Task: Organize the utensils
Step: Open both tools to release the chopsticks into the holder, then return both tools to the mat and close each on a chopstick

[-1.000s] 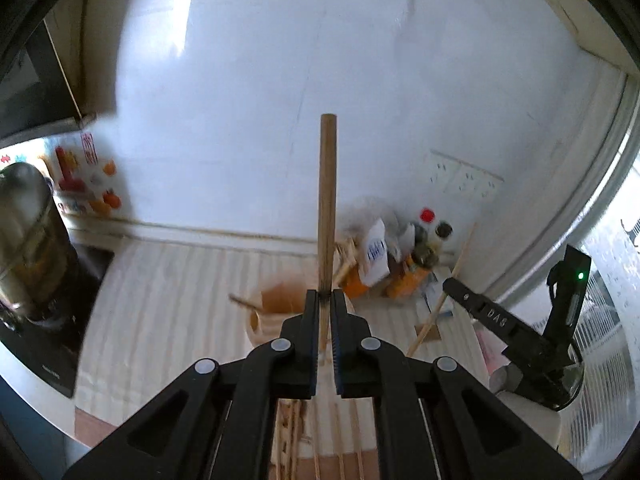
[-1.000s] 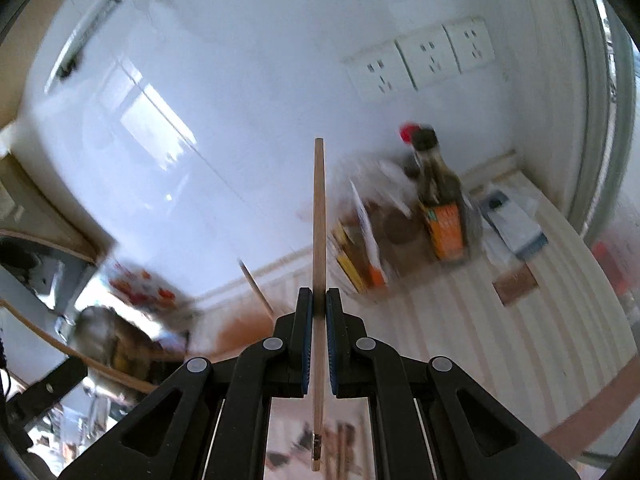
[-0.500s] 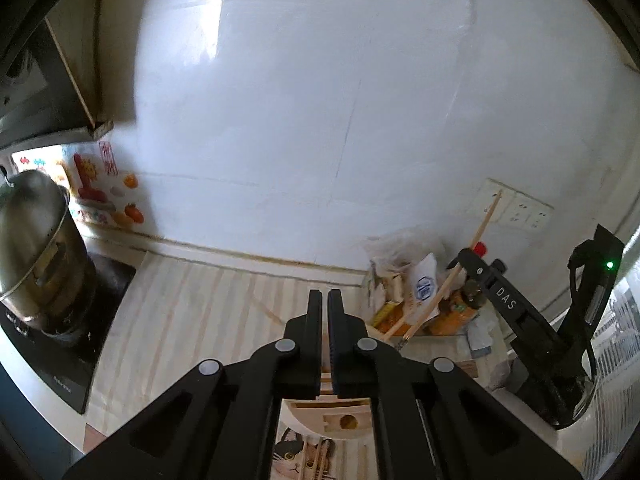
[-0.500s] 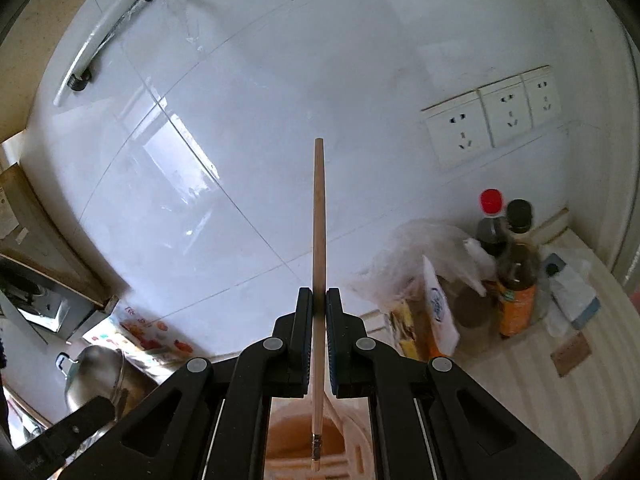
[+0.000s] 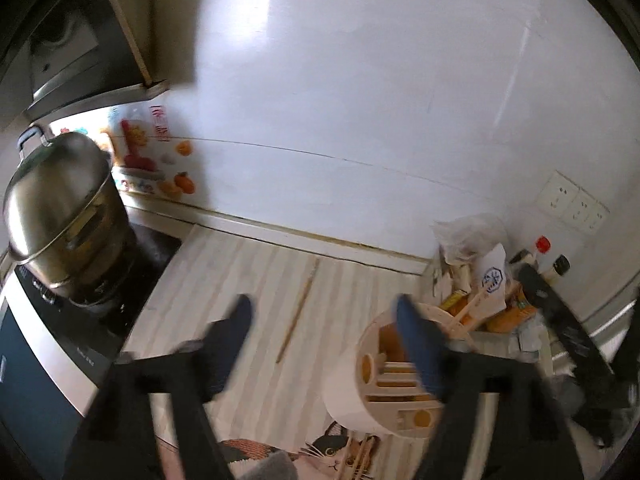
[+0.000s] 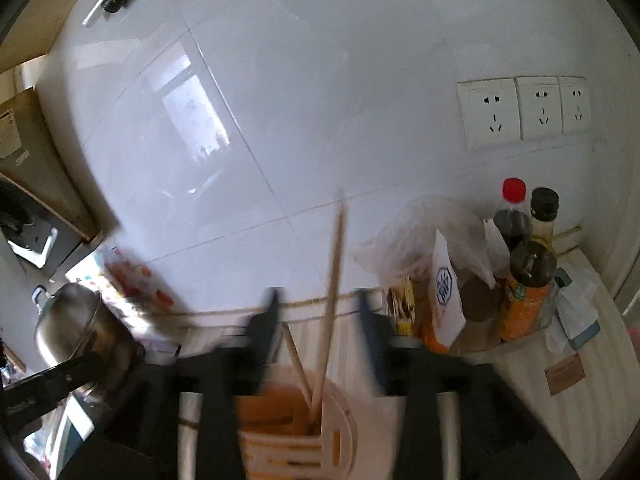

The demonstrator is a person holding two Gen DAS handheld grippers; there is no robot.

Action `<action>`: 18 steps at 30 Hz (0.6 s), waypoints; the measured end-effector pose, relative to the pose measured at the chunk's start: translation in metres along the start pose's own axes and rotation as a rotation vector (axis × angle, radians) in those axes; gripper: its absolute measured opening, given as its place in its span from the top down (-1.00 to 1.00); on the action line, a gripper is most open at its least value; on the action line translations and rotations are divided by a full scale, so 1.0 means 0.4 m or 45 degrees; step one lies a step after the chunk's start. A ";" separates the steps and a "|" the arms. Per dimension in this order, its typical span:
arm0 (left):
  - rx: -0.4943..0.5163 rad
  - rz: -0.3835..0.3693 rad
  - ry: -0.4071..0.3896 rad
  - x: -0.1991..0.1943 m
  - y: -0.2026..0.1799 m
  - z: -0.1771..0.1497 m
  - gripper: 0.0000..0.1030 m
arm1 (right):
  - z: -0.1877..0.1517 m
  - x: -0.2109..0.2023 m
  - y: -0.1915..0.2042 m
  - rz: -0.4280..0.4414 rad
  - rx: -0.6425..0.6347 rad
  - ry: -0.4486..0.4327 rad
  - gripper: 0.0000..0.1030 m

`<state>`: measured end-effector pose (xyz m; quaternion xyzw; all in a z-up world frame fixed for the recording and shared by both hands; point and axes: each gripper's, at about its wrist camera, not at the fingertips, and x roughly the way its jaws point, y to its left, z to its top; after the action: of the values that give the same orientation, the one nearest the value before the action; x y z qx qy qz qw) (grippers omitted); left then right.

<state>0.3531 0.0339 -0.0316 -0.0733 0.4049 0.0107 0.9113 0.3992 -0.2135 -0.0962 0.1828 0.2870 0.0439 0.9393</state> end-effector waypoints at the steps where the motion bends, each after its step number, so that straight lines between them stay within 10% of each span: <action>1: -0.008 0.007 -0.006 -0.004 0.011 -0.005 -0.63 | -0.001 -0.015 -0.005 0.004 0.007 -0.007 -0.08; 5: 0.004 0.051 -0.023 -0.016 0.048 -0.043 -1.00 | -0.007 -0.089 -0.035 -0.021 0.026 0.000 -0.09; 18: 0.160 0.206 0.381 0.153 0.141 -0.370 -0.99 | -0.339 -0.109 -0.250 -0.342 0.226 0.496 -0.15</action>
<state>0.2809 0.0663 -0.1818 0.0161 0.5403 0.0476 0.8400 0.2855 -0.2714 -0.2146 0.2128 0.4871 -0.0723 0.8439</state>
